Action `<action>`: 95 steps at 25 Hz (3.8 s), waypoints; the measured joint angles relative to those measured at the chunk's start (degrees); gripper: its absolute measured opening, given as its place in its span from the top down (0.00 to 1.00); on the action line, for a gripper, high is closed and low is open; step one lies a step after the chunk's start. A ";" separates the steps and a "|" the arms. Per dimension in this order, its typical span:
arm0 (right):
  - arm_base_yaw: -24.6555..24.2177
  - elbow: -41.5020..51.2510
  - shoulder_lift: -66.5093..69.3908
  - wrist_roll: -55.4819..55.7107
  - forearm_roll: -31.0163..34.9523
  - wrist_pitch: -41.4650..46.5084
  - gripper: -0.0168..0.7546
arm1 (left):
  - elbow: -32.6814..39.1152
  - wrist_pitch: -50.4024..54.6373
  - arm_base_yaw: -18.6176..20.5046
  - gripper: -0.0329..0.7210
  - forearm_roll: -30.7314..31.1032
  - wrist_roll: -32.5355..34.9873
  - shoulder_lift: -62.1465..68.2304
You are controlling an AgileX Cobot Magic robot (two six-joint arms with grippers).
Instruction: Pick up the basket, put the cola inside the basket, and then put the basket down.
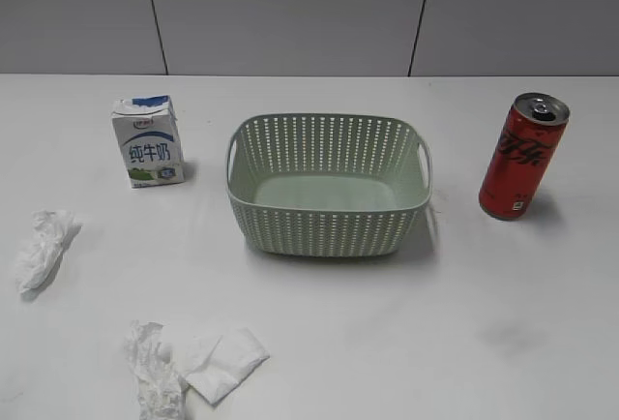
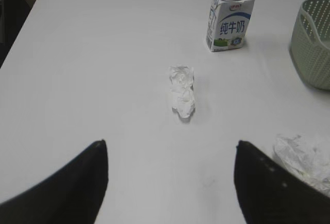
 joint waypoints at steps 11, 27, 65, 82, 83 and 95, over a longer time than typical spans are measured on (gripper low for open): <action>0.00 0.00 0.00 0.00 0.00 0.00 0.33 | -0.73 -0.46 0.00 0.20 -0.05 0.00 3.70; 0.00 0.00 0.00 0.00 0.00 0.00 0.33 | -8.93 -6.01 -0.06 0.20 -0.55 0.00 29.82; 0.00 0.00 0.00 0.00 0.06 0.00 0.33 | -57.20 -4.21 -27.59 0.20 -0.37 -12.36 102.08; 0.00 0.00 0.00 0.00 0.06 0.00 0.33 | -72.68 2.34 -29.20 0.29 0.90 -28.93 123.67; 0.00 0.00 0.00 0.00 0.06 0.00 0.33 | -72.68 2.25 -29.20 0.30 0.53 -29.08 124.26; 0.00 0.00 0.00 0.00 0.06 0.00 0.33 | -72.68 -0.53 -29.20 0.90 -0.48 -29.60 126.13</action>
